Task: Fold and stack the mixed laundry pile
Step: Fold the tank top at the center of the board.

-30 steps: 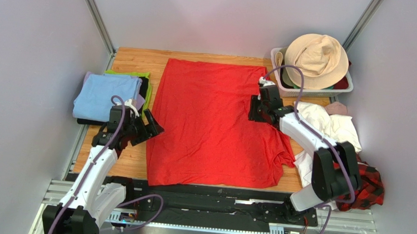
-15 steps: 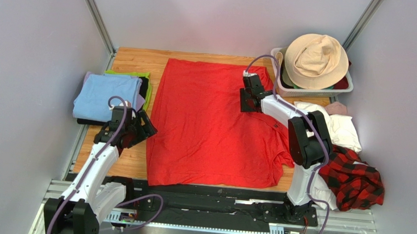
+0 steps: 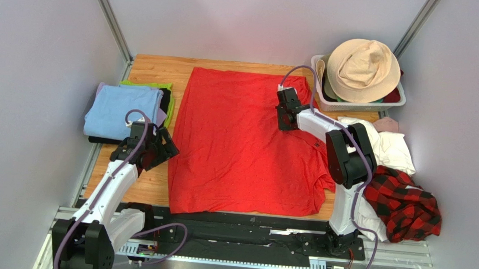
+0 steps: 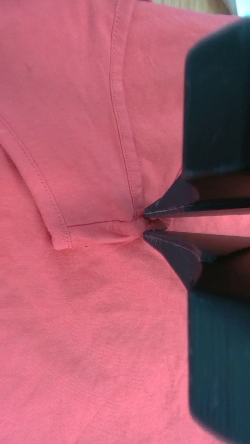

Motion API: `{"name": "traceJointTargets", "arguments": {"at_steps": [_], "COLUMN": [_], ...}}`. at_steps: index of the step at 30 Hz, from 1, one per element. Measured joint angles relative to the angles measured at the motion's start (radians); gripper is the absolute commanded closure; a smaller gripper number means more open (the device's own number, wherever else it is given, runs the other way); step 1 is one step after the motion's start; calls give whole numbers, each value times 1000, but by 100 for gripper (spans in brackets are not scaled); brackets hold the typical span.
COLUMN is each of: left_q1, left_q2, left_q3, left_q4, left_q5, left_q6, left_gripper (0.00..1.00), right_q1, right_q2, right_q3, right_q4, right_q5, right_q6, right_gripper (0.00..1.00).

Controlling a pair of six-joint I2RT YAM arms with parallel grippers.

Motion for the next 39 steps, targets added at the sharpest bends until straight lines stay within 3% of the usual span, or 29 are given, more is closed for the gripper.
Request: {"name": "traceJointTargets", "arguments": {"at_steps": [13, 26, 32, 39], "left_q1": [0, 0, 0, 0], "left_q2": [5, -6, -8, -11], "left_q3": [0, 0, -5, -12], "left_q4": [0, 0, 0, -1], "left_q5": [0, 0, 1, 1], "left_q6": [1, 1, 1, -2], "left_gripper": [11, 11, 11, 11], "right_q1": [-41, -406, -511, -600], "right_q2": [-17, -202, -216, -209], "right_q3": [11, -53, -142, -134], "right_q4": [-20, 7, 34, 58], "right_q5": [-22, -148, -198, -232], "right_q6": [11, 133, 214, 267], "right_gripper": [100, 100, 100, 100]}}
